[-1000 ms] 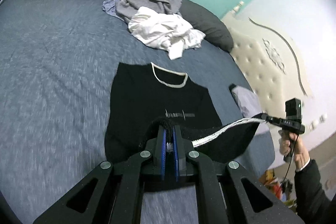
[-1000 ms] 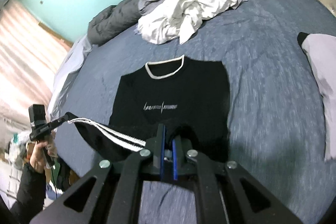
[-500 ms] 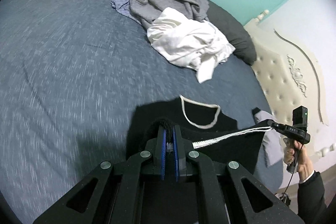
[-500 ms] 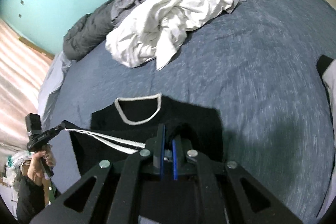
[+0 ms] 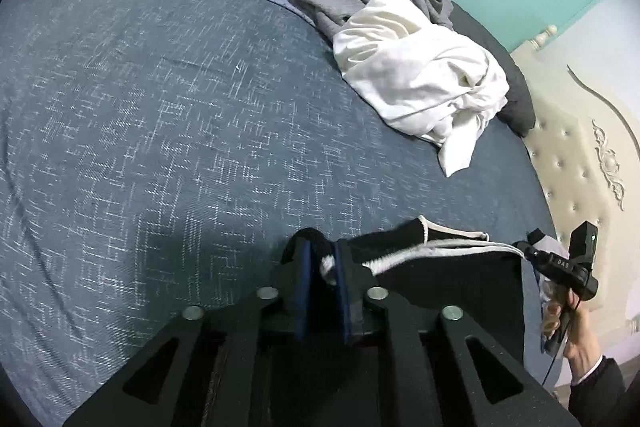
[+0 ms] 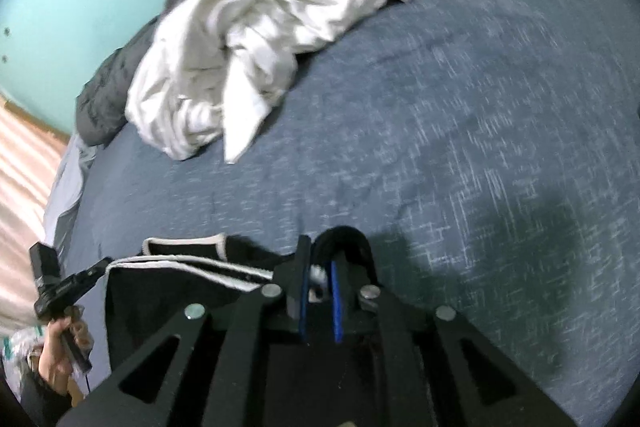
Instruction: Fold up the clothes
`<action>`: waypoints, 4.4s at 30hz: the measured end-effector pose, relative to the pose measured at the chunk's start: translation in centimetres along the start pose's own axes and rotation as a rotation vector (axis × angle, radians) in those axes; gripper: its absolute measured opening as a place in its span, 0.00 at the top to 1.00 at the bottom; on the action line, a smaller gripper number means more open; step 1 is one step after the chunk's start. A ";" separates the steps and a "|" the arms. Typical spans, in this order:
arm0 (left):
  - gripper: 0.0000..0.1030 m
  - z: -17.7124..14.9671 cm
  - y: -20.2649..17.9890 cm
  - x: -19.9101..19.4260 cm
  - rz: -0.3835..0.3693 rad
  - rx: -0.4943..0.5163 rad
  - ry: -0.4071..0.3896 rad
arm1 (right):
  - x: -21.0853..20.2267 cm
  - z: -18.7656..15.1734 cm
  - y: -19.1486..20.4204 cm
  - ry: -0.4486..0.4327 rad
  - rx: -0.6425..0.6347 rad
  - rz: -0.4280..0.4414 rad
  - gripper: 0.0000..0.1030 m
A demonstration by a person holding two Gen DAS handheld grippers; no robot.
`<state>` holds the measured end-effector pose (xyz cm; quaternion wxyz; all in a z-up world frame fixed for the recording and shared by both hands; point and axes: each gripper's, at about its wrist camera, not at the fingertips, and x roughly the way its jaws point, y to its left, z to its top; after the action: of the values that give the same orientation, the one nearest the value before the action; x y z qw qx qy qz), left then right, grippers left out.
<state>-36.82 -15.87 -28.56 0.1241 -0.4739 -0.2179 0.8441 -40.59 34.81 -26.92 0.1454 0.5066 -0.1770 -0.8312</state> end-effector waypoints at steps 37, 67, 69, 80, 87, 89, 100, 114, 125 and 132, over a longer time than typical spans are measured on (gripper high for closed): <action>1.00 -1.7 1.3 -0.2 0.147 0.059 -0.069 | 0.6 -0.9 0.7 -0.067 -0.204 -0.355 0.94; 0.64 -21.6 -1.8 -10.3 0.006 -0.033 -0.095 | 2.0 -21.1 15.2 0.173 -0.278 -0.109 0.93; 0.64 -21.9 -1.8 -10.0 -0.010 -0.038 -0.088 | 1.9 -21.1 15.8 0.166 -0.279 -0.111 0.93; 0.55 -22.8 -1.2 -10.5 -0.004 -0.050 -0.092 | 0.1 -23.6 17.6 0.094 -0.267 -0.144 0.93; 0.46 -23.0 -1.3 -10.8 -0.015 -0.051 -0.094 | 0.2 -26.7 18.1 0.075 -0.332 -0.174 0.93; 0.46 -23.1 -1.3 -10.8 -0.012 -0.056 -0.090 | 0.3 -27.6 18.2 0.070 -0.352 -0.183 0.93; 0.41 -24.1 -0.9 -10.1 -0.032 -0.109 -0.047 | -4.7 -27.5 16.4 -0.059 -0.228 -0.069 0.93; 0.38 -25.6 0.3 -8.1 -0.067 -0.229 -0.003 | -8.8 -29.9 8.9 -0.110 -0.026 -0.053 0.90; 0.42 -25.1 1.7 -7.3 -0.115 -0.318 -0.076 | -9.5 -30.1 7.9 -0.139 -0.022 -0.015 0.84; 0.84 -24.6 1.6 -7.5 -0.141 -0.311 -0.107 | -9.8 -29.9 6.9 -0.148 -0.004 -0.011 0.84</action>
<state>-11.90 -14.20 -34.93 0.0965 -0.4252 -0.3850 0.8134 -9.08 28.35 -28.77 0.1286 0.4443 -0.1827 -0.8676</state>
